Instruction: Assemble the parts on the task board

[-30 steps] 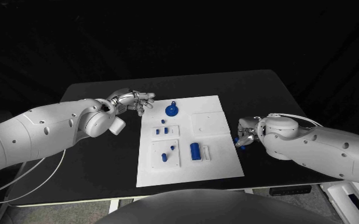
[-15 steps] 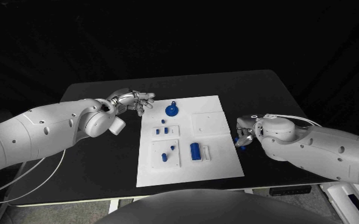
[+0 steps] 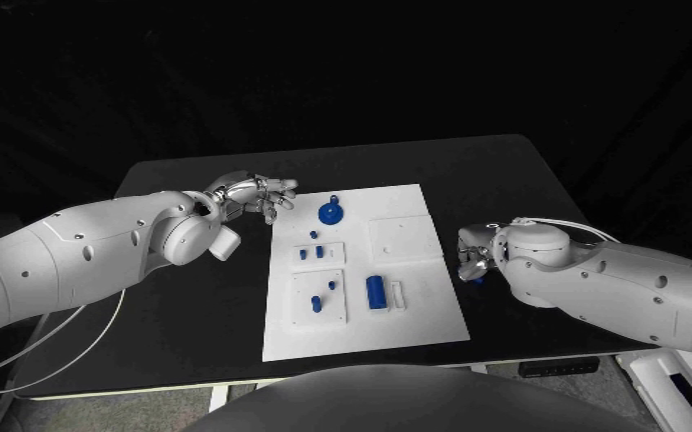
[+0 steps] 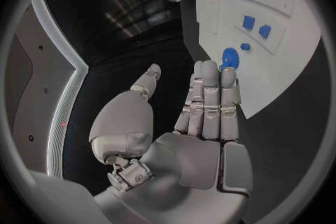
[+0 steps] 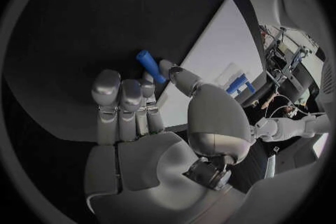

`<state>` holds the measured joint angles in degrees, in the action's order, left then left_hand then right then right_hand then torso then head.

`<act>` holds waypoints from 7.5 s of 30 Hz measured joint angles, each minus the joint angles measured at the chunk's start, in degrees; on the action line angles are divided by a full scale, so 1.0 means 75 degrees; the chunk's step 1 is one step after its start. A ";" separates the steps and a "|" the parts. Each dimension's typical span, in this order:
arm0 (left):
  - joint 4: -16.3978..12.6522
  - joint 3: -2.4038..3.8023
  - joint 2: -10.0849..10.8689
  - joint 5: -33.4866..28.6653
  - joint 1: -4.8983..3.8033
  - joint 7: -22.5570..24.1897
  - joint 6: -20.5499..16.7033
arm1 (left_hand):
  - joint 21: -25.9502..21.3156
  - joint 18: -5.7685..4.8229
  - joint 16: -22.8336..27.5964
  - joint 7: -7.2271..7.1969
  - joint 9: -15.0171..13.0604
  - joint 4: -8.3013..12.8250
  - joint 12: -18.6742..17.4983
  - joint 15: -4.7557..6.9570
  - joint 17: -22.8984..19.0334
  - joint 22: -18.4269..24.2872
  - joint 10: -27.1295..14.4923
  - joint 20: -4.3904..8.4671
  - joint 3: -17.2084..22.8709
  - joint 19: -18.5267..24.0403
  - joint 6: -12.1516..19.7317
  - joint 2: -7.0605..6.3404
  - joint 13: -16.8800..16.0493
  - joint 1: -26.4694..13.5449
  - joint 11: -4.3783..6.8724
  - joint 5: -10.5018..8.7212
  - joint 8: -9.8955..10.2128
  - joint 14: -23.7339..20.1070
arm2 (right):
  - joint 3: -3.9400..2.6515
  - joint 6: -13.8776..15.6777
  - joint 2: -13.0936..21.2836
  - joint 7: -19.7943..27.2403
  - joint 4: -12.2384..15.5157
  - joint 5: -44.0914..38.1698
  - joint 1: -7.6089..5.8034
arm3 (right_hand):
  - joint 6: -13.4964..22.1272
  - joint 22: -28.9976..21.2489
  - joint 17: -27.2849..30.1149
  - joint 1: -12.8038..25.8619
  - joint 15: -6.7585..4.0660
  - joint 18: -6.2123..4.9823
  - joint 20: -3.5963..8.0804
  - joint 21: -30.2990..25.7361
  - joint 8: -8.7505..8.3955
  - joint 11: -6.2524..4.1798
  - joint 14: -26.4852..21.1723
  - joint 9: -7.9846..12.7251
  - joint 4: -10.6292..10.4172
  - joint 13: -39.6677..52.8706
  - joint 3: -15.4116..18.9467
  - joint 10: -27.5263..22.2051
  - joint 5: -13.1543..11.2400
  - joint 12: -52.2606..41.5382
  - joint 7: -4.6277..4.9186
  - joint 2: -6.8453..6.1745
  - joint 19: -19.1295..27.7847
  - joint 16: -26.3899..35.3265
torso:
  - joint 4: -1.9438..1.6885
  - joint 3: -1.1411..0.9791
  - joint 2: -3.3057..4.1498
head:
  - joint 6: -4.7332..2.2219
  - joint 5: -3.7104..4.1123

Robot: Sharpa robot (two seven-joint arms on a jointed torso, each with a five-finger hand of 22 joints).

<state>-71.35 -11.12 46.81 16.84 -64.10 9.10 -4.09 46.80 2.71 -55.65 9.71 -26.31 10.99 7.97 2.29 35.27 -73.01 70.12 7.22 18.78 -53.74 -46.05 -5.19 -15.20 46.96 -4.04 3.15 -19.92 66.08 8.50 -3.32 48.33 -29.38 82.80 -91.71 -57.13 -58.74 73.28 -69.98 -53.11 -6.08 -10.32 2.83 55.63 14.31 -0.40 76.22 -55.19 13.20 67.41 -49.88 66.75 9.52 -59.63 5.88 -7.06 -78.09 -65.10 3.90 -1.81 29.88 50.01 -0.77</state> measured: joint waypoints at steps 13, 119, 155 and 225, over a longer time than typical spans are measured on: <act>-0.0005 0.0000 0.0000 0.0001 0.0000 -0.0006 0.0000 | 0.0000 -0.0001 0.0000 0.0000 -0.0001 0.0000 0.0000 0.0000 -0.0001 0.0001 -0.0001 -0.0011 0.0000 0.0011 0.0000 0.0000 0.0001 0.0000 0.0001 0.0000 0.0000 0.0000 | -0.0023 0.0164 0.0242 0.0012 0.0037 0.1205 -0.0029 | -0.0053 -0.0001 -0.0027 0.0273 0.0010 0.0000 -0.0001 0.0028 -0.0025 -0.0003 -0.0010 0.0000 0.0143 0.0000 -0.0148 0.0030 0.0142 0.0000 -0.0035 0.0273 0.0000 0.0000 | 0.0003 -0.0001 -0.0001 | 0.0000 0.0008; -0.0062 0.0002 0.0016 0.0226 -0.0001 -0.0261 0.0216 | 0.0000 0.0000 0.0000 0.0027 0.0016 0.0000 0.0000 0.0000 0.0007 -0.0020 -0.0032 -0.0014 0.0000 0.0012 0.0027 0.0030 0.0007 -0.0030 -0.0006 0.0000 0.0000 0.0000 | 0.0040 0.1276 -0.0816 0.0016 0.0705 0.3139 0.0184 | -0.0333 -0.0190 -0.0046 0.1400 -0.0138 0.0003 0.0186 -0.0002 0.0133 -0.0115 0.0001 0.2812 -0.0497 0.0002 0.0905 0.0139 -0.0856 0.0037 -0.0154 0.0228 -0.0127 0.0087 | 0.0001 0.0001 0.0003 | 0.0000 -0.0200; -0.0064 0.0002 0.0026 0.0283 -0.0001 -0.0314 0.0254 | -0.0030 0.0000 0.0030 0.0026 0.0022 0.0000 0.0000 0.0000 0.0012 -0.0023 -0.0041 0.0002 0.0000 -0.0004 0.0027 0.0030 0.0008 -0.0030 0.0009 0.0000 0.0000 0.0000 | 0.0042 0.1079 -0.0802 0.0022 0.0752 0.3074 0.0177 | -0.0356 -0.0166 -0.0163 0.1842 -0.0167 0.0009 0.0221 -0.0001 0.0132 -0.0140 0.0036 0.2779 -0.0876 0.0046 0.0821 0.0165 -0.0856 0.0037 -0.0181 0.0430 -0.0110 -0.0032 | 0.0001 -0.0001 0.0001 | 0.0000 -0.0248; -0.0032 0.0001 0.0038 0.0351 -0.0001 -0.0429 0.0318 | -0.0030 0.0000 0.0030 0.0026 0.0028 0.0000 0.0000 0.0000 0.0020 -0.0039 -0.0057 0.0007 0.0000 -0.0010 0.0027 0.0030 0.0008 -0.0030 -0.0005 0.0000 0.0000 0.0000 | 0.0049 0.0427 -0.0283 0.0330 0.1105 0.3191 0.0191 | -0.0354 -0.0121 -0.0265 0.1939 -0.0180 0.0020 0.0343 0.0088 0.0191 -0.0166 0.0101 0.2684 -0.0493 0.0160 0.1031 0.0191 -0.0855 0.0036 -0.0233 0.0006 -0.0094 -0.0218 | 0.0006 -0.0004 0.0001 | 0.0000 -0.0253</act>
<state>-71.59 -11.11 47.10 19.47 -64.11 5.89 -1.70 46.57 2.71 -55.42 9.91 -26.09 10.99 7.98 2.29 35.43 -73.30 69.69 7.28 18.78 -53.82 -45.85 -4.96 -15.14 46.74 -4.08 3.15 -19.92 66.08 8.87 -0.11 46.21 -26.90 91.09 -67.78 -55.70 -61.40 72.37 -71.96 -38.56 -7.43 -10.17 5.40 56.29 15.74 -1.65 76.97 -35.06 9.50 68.61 -42.14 68.18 3.11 -59.36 4.13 -7.01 -78.80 -66.73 3.94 -1.83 29.89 50.01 -2.67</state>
